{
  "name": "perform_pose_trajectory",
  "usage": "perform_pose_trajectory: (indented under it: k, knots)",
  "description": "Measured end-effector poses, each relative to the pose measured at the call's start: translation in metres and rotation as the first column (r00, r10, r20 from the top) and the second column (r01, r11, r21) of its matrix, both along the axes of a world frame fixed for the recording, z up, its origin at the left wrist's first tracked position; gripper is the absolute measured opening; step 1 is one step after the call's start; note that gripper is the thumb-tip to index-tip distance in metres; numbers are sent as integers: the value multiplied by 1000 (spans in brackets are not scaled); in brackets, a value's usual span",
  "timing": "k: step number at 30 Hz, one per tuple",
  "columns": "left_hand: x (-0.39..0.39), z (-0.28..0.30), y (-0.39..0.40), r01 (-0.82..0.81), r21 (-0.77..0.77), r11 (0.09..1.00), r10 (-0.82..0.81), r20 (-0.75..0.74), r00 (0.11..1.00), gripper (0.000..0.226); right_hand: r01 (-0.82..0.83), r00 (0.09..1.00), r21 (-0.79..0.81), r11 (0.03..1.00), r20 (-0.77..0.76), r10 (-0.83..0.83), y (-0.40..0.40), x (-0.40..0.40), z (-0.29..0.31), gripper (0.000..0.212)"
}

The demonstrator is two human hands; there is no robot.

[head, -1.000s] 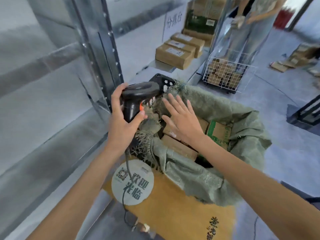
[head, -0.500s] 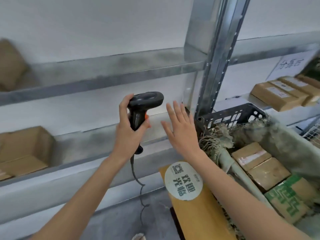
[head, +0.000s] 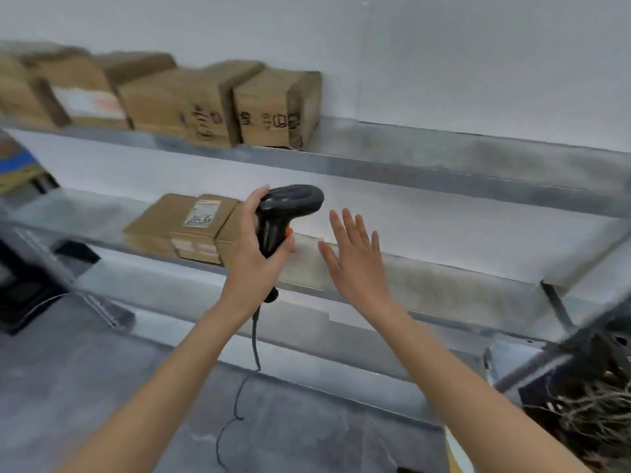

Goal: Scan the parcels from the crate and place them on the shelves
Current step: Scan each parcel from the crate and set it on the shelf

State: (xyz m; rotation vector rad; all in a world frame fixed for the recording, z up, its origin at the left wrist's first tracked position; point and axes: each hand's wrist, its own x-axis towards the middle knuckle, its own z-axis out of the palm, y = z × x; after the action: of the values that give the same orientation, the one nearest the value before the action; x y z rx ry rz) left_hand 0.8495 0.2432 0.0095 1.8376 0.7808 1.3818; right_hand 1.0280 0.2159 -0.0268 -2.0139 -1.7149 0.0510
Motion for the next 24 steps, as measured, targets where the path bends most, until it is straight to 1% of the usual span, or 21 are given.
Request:
perform_pose_trajectory:
  k: [3,5,8,11,14,18,24]
  knots:
    - [-61,-5,34,-76,-41,996,76,3,997,83,-82,997,-29,996,-5,82,53,-55,-5,60]
    - [-102,-10,58,-147,-26,989,146,-10,989,82,-103,995,-56,993,-15,103,86,-94,-8,60]
    - [-161,-14,92,-247,-48,968,245,-32,969,89,-137,990,-94,986,-26,135,128,-152,-13,61]
    - [-212,-22,124,-318,-83,944,314,-57,948,84,-155,988,-135,979,-43,150,164,-201,-19,60]
    - [-257,-29,147,-377,-72,924,371,-80,925,80,-189,982,-157,969,-59,182,194,-243,-28,61]
    - [-302,-37,174,-413,-84,907,405,-96,909,80,-217,976,-197,956,-74,207,228,-290,-41,60]
    - [-332,-56,210,-468,-123,875,458,-101,883,81,-234,972,-254,939,-39,231,278,-328,-59,62]
